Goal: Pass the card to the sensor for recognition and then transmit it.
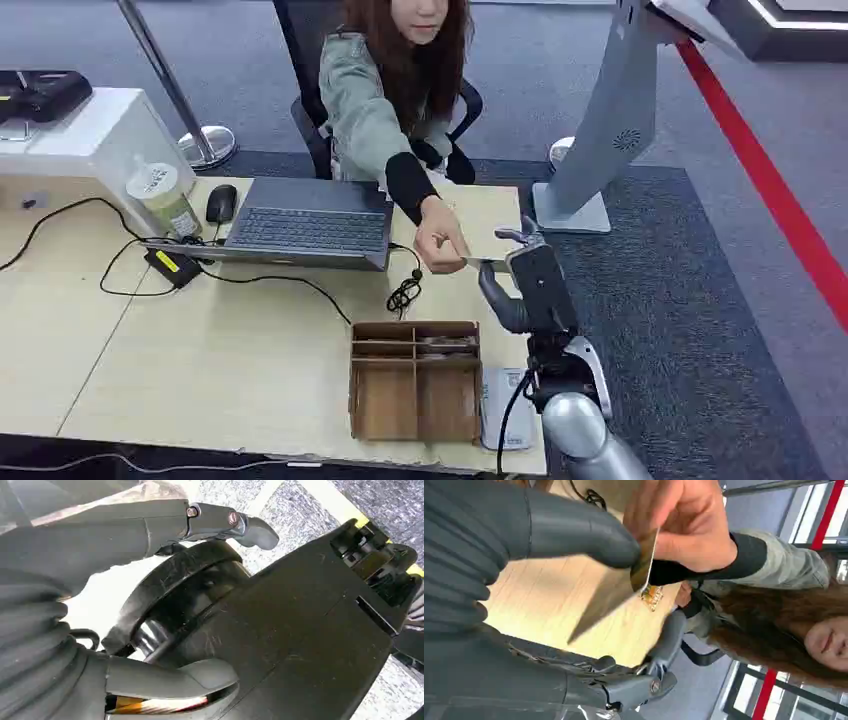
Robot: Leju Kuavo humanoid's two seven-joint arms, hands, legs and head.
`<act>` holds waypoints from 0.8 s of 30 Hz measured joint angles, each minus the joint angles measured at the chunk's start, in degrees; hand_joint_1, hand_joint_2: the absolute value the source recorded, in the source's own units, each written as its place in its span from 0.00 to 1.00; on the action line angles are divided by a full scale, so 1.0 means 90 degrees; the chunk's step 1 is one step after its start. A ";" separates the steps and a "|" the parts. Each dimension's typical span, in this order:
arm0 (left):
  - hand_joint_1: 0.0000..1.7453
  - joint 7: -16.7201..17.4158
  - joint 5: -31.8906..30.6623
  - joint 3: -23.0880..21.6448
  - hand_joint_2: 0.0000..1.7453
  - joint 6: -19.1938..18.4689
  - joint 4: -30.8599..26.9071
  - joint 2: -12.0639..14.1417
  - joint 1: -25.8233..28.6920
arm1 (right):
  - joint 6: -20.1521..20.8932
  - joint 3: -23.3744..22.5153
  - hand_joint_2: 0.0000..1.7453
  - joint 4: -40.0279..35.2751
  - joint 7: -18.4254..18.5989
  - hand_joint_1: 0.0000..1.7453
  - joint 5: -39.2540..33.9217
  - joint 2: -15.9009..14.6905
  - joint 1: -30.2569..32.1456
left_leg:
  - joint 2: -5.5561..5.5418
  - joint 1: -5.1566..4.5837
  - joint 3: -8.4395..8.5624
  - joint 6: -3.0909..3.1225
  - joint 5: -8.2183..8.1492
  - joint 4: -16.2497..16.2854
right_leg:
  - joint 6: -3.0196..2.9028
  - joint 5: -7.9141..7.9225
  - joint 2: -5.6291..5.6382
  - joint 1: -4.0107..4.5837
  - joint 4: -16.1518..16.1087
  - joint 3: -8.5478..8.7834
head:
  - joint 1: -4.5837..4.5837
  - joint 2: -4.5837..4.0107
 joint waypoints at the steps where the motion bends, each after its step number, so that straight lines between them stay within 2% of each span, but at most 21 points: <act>1: 0.00 -0.0005 -0.0007 0.0000 1.00 0.0000 0.0000 0.0000 0.0000 | 0.0000 0.0007 1.00 0.0019 0.0000 1.00 0.0000 0.0000 -0.0001 | 0.0000 0.0000 0.0000 0.0000 0.0000 0.0000 | 0.0000 0.0000 0.0000 0.0000 0.0000 0.0000 | 0.0000 0.0000; 24: 0.00 -0.0005 -0.0039 -0.0007 1.00 -0.0007 -0.0014 0.0007 0.0021 | -0.0049 0.0071 1.00 0.0017 -0.0090 1.00 0.0039 -0.0029 0.0016 | 0.0001 0.0000 0.0002 0.0000 -0.0001 0.0000 | 0.0000 -0.0001 0.0000 0.0000 0.0000 -0.0001 | 0.0000 0.0000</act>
